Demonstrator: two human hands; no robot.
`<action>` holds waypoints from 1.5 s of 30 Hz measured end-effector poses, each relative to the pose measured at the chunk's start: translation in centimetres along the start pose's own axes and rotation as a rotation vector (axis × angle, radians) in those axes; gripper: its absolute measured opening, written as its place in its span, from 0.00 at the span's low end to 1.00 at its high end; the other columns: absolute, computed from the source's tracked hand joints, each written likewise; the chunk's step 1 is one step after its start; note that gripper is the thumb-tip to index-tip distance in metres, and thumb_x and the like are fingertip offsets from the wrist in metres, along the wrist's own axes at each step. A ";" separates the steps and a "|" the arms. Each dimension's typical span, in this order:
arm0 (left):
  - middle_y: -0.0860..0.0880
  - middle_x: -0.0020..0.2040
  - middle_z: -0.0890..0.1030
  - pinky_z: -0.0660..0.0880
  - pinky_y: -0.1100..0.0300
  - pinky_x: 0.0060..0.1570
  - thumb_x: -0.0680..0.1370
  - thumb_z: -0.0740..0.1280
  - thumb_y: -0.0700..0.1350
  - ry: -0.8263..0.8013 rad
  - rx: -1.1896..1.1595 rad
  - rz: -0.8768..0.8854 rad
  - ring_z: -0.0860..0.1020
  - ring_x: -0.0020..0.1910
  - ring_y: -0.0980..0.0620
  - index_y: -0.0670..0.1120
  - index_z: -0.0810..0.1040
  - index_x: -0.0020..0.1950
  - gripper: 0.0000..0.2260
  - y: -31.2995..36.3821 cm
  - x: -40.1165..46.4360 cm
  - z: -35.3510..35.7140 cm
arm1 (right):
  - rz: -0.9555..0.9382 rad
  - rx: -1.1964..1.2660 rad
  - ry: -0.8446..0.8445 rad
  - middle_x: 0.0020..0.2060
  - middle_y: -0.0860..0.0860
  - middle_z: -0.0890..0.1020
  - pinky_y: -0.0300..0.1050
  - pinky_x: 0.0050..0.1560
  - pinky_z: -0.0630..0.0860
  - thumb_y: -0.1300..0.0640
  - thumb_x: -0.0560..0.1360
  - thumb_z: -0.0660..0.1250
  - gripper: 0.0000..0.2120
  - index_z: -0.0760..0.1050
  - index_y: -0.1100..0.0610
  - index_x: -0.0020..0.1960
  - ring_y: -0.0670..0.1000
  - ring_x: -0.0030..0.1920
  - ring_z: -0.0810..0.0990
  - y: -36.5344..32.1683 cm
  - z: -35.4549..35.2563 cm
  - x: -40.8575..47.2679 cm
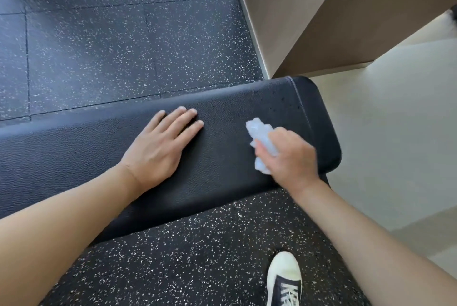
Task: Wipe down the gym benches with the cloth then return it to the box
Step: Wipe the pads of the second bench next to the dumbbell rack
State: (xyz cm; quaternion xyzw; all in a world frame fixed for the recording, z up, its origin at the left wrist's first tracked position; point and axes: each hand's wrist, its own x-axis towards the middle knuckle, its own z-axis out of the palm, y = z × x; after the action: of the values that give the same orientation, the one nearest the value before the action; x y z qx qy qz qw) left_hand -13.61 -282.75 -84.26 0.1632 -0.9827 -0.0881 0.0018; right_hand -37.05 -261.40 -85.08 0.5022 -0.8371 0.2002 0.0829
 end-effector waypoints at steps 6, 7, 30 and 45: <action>0.44 0.81 0.67 0.63 0.39 0.78 0.77 0.57 0.42 0.067 -0.067 -0.001 0.66 0.80 0.39 0.47 0.71 0.79 0.28 -0.8 0.8 0.5 | 0.190 -0.067 -0.005 0.33 0.49 0.71 0.43 0.29 0.62 0.44 0.77 0.65 0.16 0.69 0.54 0.38 0.55 0.32 0.72 1.0 -0.3 0.0; 0.44 0.81 0.67 0.63 0.39 0.78 0.77 0.58 0.42 0.074 -0.074 -0.013 0.66 0.80 0.39 0.47 0.71 0.79 0.28 -0.6 0.8 0.4 | 0.177 -0.058 0.006 0.33 0.49 0.72 0.44 0.28 0.62 0.45 0.77 0.65 0.16 0.70 0.54 0.38 0.55 0.32 0.72 -1.0 0.4 0.0; 0.46 0.72 0.74 0.59 0.42 0.78 0.80 0.57 0.51 0.228 -0.133 -0.494 0.69 0.71 0.42 0.49 0.70 0.74 0.22 6.5 9.8 2.5 | 0.074 0.016 0.026 0.33 0.50 0.73 0.49 0.32 0.64 0.47 0.76 0.71 0.14 0.72 0.54 0.37 0.54 0.33 0.69 0.3 -1.0 -2.9; 0.47 0.72 0.72 0.58 0.41 0.79 0.78 0.58 0.50 0.213 -0.099 -0.527 0.70 0.71 0.40 0.48 0.71 0.75 0.24 6.7 10.2 2.4 | -0.023 0.012 0.042 0.33 0.50 0.75 0.47 0.30 0.66 0.47 0.75 0.72 0.13 0.77 0.55 0.39 0.54 0.32 0.72 5.4 2.1 8.2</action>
State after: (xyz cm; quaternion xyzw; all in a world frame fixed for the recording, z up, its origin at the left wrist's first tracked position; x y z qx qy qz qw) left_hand -25.46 -279.33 -85.76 0.4210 -0.8951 -0.1160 0.0901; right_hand -45.55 -266.65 -85.54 0.5081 -0.8281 0.2149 0.0997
